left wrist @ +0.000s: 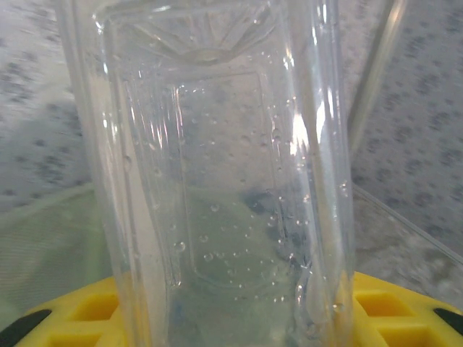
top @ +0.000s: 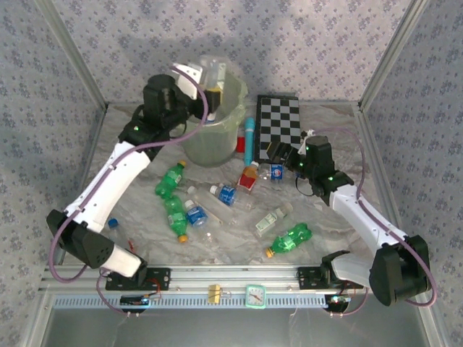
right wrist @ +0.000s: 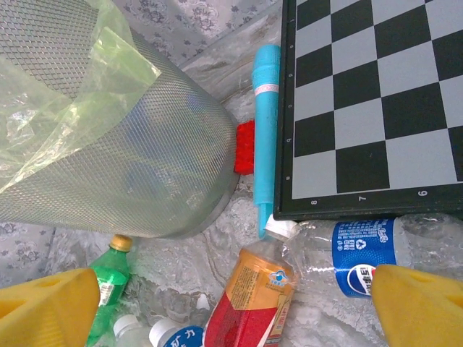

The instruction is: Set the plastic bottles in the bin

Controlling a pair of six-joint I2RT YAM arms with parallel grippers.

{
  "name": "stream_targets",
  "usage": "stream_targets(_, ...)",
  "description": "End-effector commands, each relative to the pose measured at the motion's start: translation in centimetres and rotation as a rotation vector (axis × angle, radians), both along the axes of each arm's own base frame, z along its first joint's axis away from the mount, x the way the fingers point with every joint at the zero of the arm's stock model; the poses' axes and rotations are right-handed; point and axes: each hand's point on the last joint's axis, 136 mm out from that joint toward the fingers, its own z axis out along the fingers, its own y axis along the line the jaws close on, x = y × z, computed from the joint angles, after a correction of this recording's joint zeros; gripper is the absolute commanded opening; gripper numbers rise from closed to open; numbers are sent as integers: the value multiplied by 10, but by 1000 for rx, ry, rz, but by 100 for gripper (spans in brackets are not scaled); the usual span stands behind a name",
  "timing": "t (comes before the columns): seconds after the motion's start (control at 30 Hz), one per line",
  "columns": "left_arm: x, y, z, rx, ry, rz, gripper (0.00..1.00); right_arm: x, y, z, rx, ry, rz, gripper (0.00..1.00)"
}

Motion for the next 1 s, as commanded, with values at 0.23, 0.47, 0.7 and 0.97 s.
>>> stream_targets(0.23, 68, 36, -27, 79, 79, 144, 42, -8, -14, 0, -42, -24, -38, 98)
stream_targets(0.47, 91, 34, -75, 151, 205, 170, 44, -11, -14, -3, -31, -9, -43, 98)
stream_targets(0.7, 99, 31, -96, 173, 272, 178, 64, -11, -13, -2, -29, -10, -43, 98)
stream_targets(0.97, 98, 30, -80, 143, 251, 178, 90, -12, -12, -1, -38, -11, -35, 99)
